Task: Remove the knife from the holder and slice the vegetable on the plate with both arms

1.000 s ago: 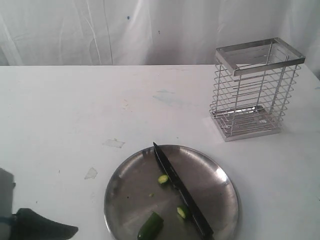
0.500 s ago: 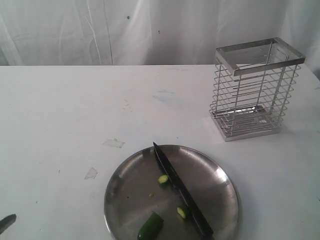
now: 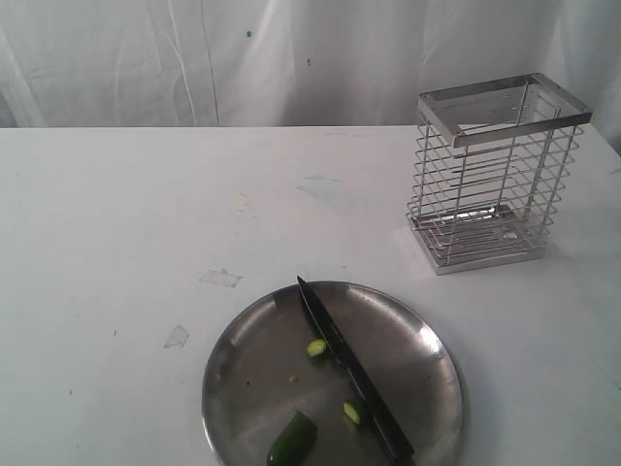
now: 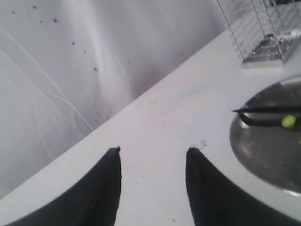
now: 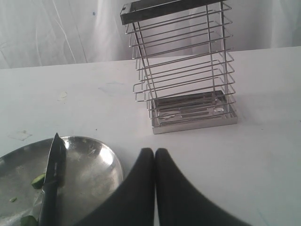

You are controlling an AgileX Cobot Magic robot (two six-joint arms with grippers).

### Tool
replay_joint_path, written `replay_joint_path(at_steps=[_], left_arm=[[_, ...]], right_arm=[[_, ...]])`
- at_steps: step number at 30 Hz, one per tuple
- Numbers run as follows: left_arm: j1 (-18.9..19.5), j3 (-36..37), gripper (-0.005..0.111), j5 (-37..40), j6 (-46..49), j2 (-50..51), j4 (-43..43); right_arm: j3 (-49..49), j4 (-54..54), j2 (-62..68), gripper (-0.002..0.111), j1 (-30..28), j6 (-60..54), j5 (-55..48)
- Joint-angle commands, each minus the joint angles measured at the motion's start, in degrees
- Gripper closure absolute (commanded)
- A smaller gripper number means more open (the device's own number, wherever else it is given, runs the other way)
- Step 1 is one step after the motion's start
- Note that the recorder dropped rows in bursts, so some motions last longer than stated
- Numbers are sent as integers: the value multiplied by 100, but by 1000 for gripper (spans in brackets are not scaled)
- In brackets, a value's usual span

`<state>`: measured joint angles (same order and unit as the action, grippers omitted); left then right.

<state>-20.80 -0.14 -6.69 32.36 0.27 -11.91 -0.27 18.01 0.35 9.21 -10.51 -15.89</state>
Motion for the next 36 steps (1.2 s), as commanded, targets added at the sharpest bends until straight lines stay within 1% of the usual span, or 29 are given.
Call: replay_joint_path(at_steps=[1,3,5,36], left_arm=[[14,14,58,-575,-1754,-27,675],[14,14,58,-559,-2195,-27,689],[14,14,58,-548,-2347,-27,689],[14,14,58,-534,-2337,-27,689]], right_arm=[[27,11,-35,108,-38,22,29],[27,11,-35,108,-38,22,29],[27,11,-35,108,-38,22,29],[27,11,-35,108,-38,22,29]])
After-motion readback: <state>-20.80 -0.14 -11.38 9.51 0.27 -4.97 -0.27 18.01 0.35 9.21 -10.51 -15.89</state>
